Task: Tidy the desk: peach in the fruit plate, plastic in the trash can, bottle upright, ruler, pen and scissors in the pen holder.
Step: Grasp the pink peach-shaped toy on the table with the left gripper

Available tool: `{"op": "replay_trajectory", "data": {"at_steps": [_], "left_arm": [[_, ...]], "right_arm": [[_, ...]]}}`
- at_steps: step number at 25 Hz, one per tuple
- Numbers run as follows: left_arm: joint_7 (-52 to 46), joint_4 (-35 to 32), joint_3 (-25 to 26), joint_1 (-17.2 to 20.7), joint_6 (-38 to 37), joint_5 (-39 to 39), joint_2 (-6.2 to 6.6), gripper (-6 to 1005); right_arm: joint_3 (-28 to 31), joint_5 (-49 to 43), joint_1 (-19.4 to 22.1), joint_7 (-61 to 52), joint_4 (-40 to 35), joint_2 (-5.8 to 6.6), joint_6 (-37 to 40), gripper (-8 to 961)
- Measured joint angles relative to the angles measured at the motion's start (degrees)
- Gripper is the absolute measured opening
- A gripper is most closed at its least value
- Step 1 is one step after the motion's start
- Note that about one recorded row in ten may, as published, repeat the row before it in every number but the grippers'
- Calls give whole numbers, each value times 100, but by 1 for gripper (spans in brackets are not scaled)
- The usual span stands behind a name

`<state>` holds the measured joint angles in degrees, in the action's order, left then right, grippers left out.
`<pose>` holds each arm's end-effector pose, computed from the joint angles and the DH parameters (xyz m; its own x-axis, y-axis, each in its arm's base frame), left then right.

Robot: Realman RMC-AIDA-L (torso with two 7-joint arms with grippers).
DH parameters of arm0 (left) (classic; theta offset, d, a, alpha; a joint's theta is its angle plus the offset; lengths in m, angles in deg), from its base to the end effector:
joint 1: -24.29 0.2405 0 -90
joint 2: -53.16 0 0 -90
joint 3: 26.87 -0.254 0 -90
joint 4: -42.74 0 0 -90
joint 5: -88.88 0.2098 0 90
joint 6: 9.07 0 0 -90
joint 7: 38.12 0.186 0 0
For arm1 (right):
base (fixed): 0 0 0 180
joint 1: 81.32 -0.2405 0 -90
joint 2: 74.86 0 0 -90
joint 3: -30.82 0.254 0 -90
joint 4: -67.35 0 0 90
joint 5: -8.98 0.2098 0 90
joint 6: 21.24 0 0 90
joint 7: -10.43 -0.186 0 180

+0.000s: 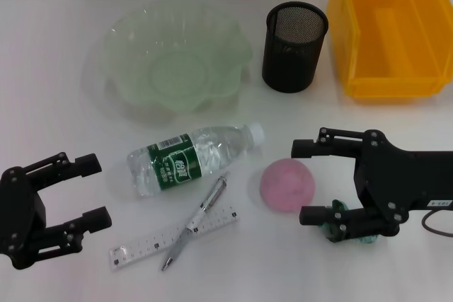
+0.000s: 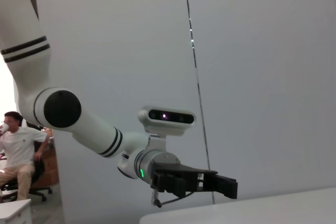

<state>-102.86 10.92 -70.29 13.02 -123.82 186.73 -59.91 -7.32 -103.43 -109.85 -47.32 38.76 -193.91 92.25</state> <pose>-0.2806 0.2149 0.0198 0.6296 0.2398 0.7390 0.3855 -0.9222 -0.0292 0.2100 0.2608 -0.0356 0.7064 -0.0966 -0.7012 -0.0879 -0.9949 0.0486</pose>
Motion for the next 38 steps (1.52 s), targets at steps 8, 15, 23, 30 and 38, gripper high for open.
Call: {"op": "replay_trajectory", "data": {"at_steps": [8,15,23,30,38], "left_arm": [[-101,0,0,-131,130,31,19,729],[-559,-223,-26,-625,254,354,-59,716],[-1861,-1269,-189,-1930,543,1777,-538,701],[-3355,-2103,-2455,-3020,1678,2034,-601,688],[-4143,-2663,-4342,-3256,3356,2126,-609,674]], "right_arm": [[1,-40,352,-227,-60,224,-523,789],[10,-50,705,-336,-279,355,-805,785],[10,-66,848,-341,-271,356,-1213,780],[39,-79,1019,-400,-255,416,-1301,776],[484,-157,1314,-491,-253,486,-1322,771]]}}
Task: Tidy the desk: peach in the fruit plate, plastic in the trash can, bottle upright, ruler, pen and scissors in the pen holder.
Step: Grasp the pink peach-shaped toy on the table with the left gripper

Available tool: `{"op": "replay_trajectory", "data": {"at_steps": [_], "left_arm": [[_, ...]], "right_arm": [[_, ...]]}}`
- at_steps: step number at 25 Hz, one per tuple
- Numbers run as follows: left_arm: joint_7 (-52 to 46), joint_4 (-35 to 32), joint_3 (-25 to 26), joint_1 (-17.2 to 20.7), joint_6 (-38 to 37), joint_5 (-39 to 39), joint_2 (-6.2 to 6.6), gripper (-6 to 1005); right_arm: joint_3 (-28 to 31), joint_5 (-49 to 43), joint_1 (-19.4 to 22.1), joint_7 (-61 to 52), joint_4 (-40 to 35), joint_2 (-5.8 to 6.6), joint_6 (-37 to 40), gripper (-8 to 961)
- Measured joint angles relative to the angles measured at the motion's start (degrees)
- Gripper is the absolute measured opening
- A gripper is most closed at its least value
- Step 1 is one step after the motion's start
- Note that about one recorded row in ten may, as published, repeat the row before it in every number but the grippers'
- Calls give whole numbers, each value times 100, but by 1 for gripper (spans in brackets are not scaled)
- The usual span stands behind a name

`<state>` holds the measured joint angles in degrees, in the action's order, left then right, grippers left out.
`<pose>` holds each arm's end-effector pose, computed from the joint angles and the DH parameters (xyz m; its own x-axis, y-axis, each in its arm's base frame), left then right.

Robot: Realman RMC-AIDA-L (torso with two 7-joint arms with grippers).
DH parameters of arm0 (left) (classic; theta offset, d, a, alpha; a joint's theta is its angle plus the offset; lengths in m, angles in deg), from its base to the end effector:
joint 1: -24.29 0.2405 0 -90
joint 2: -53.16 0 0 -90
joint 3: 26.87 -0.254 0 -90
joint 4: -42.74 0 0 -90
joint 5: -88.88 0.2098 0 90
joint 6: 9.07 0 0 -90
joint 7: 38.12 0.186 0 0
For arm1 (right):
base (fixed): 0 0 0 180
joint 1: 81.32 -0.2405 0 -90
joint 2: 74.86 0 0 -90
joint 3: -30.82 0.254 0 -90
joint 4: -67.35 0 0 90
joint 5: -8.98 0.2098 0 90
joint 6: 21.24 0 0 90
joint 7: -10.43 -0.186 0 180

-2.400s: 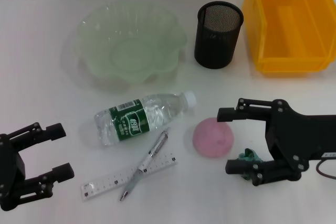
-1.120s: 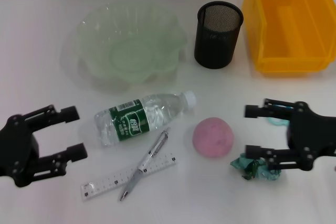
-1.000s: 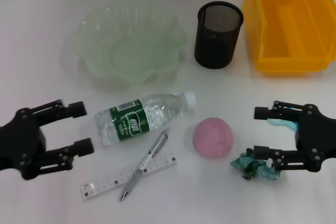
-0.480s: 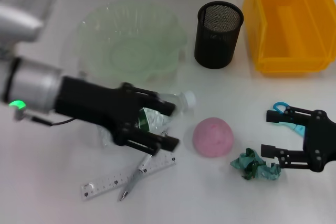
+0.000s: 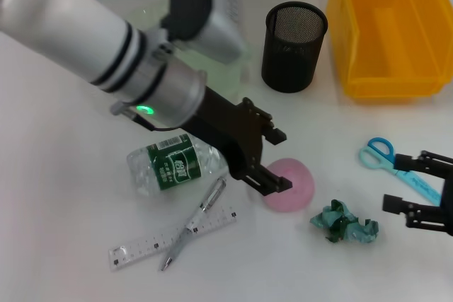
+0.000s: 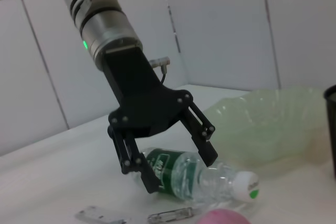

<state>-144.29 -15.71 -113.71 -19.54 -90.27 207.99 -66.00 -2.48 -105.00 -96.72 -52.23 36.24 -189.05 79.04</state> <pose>-0.1190 0.3428 -0.1136 0.9982 0.0219 -0.0551 0.0246 -0.9985 0.0487 0.3219 0.2493 -0.0040 0.7594 -0.3179 -0.5677 -0.4906 -0.8529 -0.1787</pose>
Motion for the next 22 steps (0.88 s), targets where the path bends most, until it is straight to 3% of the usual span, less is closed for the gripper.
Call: {"op": "replay_trajectory", "data": {"at_steps": [1,2,8,15,22], "left_arm": [[0,0,0,0,0,0,0,672],[-86,-4,-433,-15,386,4,-1,670],[-344,23,-1328,-28,1145,82,-1,659],[-588,138,-1747,-26,1610,156,-1,646],[-551,41,-1909,97,1586,98,-1,600]], "right_arm": [[43,-1,34,-1,2,8,0,771],[75,-3,57,-1,2,13,0,770],[120,-3,90,-1,2,21,0,767],[123,-3,42,-1,1,7,1,763],[123,-3,42,0,0,-3,1,759]]}}
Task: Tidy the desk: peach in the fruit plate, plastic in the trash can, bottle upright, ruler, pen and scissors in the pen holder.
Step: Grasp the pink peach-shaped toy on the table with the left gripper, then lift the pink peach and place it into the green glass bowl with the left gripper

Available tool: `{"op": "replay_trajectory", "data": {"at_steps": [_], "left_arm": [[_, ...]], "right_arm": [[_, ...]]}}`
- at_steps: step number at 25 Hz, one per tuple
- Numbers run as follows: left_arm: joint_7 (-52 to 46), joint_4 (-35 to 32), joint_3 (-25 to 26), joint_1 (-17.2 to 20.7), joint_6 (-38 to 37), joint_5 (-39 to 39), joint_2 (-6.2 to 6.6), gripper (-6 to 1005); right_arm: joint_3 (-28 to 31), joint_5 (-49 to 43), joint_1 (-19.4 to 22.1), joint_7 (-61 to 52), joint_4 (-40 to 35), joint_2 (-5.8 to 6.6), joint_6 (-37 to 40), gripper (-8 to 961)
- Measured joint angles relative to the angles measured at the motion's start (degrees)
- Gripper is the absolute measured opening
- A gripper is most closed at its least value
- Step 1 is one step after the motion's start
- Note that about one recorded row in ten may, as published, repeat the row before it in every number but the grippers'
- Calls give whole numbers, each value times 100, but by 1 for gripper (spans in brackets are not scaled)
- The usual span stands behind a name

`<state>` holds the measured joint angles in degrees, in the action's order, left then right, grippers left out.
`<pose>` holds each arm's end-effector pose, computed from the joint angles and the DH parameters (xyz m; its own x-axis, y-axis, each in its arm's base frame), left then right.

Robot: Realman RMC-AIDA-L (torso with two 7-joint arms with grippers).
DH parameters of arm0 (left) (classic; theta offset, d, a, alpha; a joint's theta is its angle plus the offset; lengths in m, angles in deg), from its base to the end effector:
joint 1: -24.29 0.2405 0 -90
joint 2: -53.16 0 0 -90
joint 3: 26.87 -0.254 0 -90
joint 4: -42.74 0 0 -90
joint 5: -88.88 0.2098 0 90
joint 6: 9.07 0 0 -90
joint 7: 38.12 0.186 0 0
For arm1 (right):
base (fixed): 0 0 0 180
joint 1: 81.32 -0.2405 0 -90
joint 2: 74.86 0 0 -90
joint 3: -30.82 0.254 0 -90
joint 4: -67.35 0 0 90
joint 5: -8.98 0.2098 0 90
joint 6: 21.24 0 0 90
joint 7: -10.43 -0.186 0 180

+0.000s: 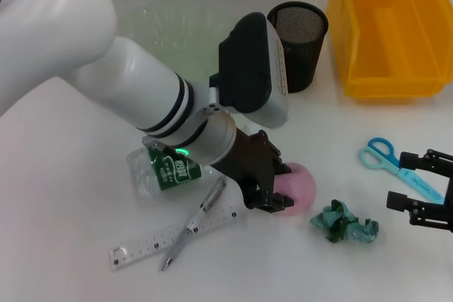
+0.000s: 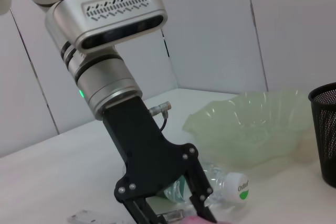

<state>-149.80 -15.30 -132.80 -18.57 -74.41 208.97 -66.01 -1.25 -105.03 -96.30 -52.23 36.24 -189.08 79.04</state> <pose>-0.1334 0.3300 -0.1630 0.9821 -0.0502 -0.1814 -0.0532 -0.9985 -0.0117 0.3245 0.2486 -0.0012 0.7512 -0.3196 -0.5775 -0.5053 -0.8414 -0.1916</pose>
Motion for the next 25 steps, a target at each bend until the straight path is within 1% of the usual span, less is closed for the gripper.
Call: {"op": "replay_trajectory", "data": {"at_steps": [3,11,13,14,15,17,18,19,20,21,22,23,24,25], "left_arm": [[-34,-53,-119,29,35,-25,0,494],[9,-120,-123,116,68,-251,0,234],[22,-267,-83,231,64,-409,5,171],[22,-267,-83,231,64,-409,5,163],[61,-411,2,325,52,-541,10,155],[172,-713,269,540,4,-794,27,138],[320,-997,742,792,-84,-1111,31,130],[320,-997,742,792,-84,-1111,31,121],[455,-1171,1234,990,-148,-1411,32,113],[501,-1207,1426,1054,-155,-1523,35,104],[501,-1207,1426,1054,-155,-1523,35,96],[664,-1208,1970,1215,-177,-1940,44,87],[664,-1208,1970,1215,-177,-1940,44,79],[764,-1158,2260,1284,-194,-2155,48,72]], "right_arm": [[-1,0,1,12,0,-8,0,757],[-2,-35,13,35,0,-23,-4,752],[-1,-38,14,38,-1,-23,-8,751],[0,-38,16,40,-2,-23,-9,751],[0,-38,21,42,-8,-22,-10,750],[0,-37,23,45,-12,-22,-9,749],[0,-24,24,48,-16,-22,-9,748],[0,-24,24,48,-16,-22,-9,748],[0,-15,16,49,-13,-21,-10,747],[0,-15,16,49,-13,-21,-10,746],[0,-13,12,49,-11,-22,-11,746],[0,-8,1,51,-7,-24,-35,745],[0,-8,1,51,-7,-24,-35,745],[0,-7,-6,52,-3,-29,-60,744]]}}
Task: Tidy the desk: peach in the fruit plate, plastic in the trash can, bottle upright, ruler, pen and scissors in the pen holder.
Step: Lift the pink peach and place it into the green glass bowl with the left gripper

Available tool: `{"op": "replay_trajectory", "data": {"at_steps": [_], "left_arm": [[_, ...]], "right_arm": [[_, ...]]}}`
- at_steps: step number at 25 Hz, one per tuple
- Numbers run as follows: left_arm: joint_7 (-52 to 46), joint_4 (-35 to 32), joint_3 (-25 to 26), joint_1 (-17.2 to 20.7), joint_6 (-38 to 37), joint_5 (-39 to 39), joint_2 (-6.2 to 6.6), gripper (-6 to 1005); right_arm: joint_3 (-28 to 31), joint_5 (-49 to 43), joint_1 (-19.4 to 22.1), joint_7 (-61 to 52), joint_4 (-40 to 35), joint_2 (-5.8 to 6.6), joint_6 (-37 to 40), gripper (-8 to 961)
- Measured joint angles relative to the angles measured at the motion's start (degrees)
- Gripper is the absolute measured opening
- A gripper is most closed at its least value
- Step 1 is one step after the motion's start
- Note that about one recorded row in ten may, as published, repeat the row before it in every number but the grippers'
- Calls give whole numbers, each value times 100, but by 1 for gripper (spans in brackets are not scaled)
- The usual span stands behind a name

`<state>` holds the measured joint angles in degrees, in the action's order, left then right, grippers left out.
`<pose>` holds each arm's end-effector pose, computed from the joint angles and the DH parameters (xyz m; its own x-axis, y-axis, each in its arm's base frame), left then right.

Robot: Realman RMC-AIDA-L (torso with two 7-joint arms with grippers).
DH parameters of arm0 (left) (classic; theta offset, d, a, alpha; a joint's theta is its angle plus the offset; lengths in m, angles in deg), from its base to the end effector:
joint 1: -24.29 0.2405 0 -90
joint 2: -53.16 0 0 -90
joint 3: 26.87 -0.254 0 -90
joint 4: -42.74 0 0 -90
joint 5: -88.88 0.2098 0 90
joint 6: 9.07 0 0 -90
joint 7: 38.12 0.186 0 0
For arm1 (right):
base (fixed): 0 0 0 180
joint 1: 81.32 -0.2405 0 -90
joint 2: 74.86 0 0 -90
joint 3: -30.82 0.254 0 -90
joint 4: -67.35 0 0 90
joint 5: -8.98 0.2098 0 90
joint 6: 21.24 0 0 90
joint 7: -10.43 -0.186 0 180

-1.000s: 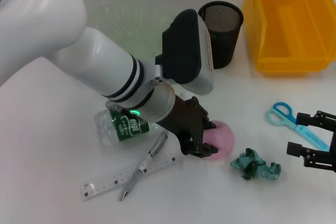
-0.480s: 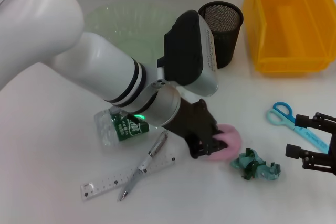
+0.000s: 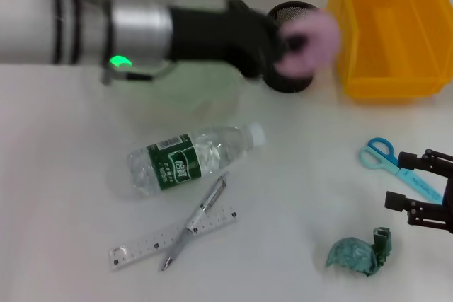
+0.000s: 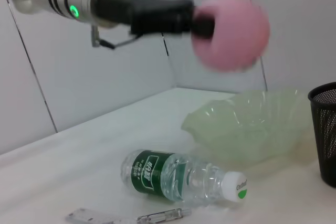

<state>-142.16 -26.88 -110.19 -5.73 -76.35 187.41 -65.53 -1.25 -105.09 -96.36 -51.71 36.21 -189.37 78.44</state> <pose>-0.0912 0.3682 -0.0618 0.9041 0.1139 0.4119 0.2120 -0.9564 -0.2007 0.3247 0.2497 -0.0033 0.7559 -0.3143 -0.5743 -0.5021 -0.8413 -0.2005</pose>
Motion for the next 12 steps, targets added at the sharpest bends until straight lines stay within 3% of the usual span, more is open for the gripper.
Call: {"op": "replay_trajectory", "data": {"at_steps": [3,5,8,9,12], "left_arm": [[333,158,660,130,-232,-420,22,49],[333,158,660,130,-232,-420,22,48],[333,419,1328,123,385,-410,25,47],[333,419,1328,123,385,-410,25,47],[33,1542,1929,-268,905,-155,102,46]], "right_arm": [[0,2,-13,1,2,-8,-11,742],[0,3,-28,1,3,-16,-13,741],[0,4,-100,4,1,-56,-24,740],[0,4,-100,4,1,-56,-24,739],[0,-22,-145,8,1,-81,-62,737]]}}
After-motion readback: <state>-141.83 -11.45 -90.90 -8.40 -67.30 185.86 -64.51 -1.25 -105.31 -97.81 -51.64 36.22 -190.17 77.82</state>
